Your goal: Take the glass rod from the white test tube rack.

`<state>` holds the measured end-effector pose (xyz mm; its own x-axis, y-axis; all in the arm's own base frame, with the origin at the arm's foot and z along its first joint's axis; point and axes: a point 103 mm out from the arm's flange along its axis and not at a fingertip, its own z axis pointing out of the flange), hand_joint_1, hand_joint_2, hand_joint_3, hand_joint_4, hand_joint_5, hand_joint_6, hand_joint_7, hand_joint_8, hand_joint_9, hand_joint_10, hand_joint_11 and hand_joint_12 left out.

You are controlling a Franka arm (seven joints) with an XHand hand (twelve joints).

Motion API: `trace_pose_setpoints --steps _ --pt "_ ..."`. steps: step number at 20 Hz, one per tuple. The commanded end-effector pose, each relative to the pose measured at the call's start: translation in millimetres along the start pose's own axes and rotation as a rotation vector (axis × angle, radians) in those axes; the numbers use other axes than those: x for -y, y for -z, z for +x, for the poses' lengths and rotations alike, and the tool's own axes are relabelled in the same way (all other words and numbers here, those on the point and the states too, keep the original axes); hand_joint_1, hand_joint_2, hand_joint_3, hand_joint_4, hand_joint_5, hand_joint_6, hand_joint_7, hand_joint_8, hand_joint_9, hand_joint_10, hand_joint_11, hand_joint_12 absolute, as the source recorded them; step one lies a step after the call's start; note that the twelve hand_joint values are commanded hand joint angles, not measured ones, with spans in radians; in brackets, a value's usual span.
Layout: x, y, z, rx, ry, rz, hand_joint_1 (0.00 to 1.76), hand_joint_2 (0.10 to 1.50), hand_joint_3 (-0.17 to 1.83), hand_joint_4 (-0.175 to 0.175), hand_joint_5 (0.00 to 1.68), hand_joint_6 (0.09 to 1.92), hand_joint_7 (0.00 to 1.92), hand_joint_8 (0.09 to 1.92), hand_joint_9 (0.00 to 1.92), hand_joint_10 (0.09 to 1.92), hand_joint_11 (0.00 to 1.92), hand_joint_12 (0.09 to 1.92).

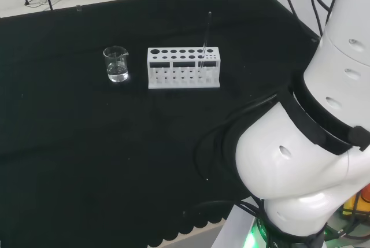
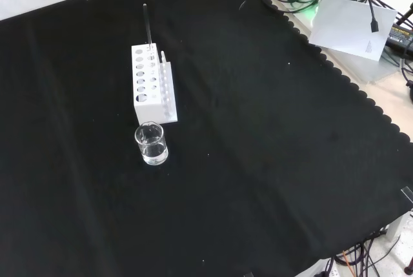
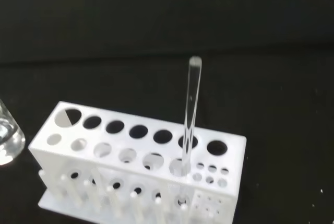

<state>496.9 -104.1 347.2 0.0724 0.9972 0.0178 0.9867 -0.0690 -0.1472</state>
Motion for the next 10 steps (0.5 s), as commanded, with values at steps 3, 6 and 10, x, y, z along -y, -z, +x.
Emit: trace_pose_setpoints --steps 3,6,10 --pt "0.3 -23.1 0.3 0.012 0.0 0.032 0.59 0.92 0.56 -0.16 0.29 0.09 0.37 0.91 0.55 0.86 0.22 1.41" --pt "3.3 -28.2 -3.2 -0.005 -0.005 0.043 0.59 0.93 0.55 -0.162 0.31 0.09 0.41 0.89 0.62 0.84 0.24 1.41" --pt "3.8 -36.6 -2.3 0.006 -0.006 0.054 0.59 0.93 0.55 -0.165 0.34 0.09 0.47 0.89 0.69 0.82 0.25 1.4"
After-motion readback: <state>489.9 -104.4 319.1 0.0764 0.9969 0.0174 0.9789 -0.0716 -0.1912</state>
